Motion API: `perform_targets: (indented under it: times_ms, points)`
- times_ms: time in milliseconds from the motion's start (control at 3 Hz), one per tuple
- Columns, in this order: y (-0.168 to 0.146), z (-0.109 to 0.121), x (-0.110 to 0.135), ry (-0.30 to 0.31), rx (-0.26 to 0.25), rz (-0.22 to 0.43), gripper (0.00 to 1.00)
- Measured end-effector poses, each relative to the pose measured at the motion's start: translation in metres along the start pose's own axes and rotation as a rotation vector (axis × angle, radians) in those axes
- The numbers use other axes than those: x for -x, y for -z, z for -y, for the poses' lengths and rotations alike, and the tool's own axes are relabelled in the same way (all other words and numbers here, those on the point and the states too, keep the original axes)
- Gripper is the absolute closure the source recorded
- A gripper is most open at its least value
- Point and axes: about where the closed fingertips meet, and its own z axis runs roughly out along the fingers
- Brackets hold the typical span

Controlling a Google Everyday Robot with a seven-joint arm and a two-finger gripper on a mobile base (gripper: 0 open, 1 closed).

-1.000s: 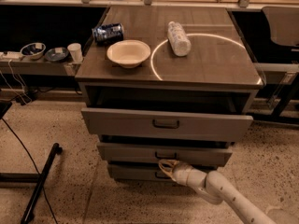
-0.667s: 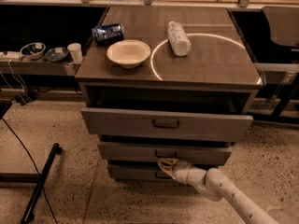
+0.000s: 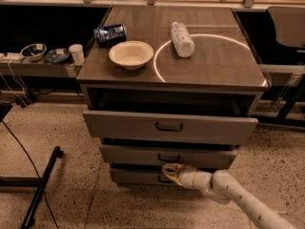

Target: Close middle drawer

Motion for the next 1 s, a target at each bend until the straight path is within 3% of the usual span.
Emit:
perform_targets:
  times_ms: [333, 1000]
  points:
    - [-0.005, -0.001, -0.004, -0.015, 0.019, -0.005, 1.00]
    - [-0.021, 0.015, -0.011, -0.052, -0.015, 0.009, 1.00]
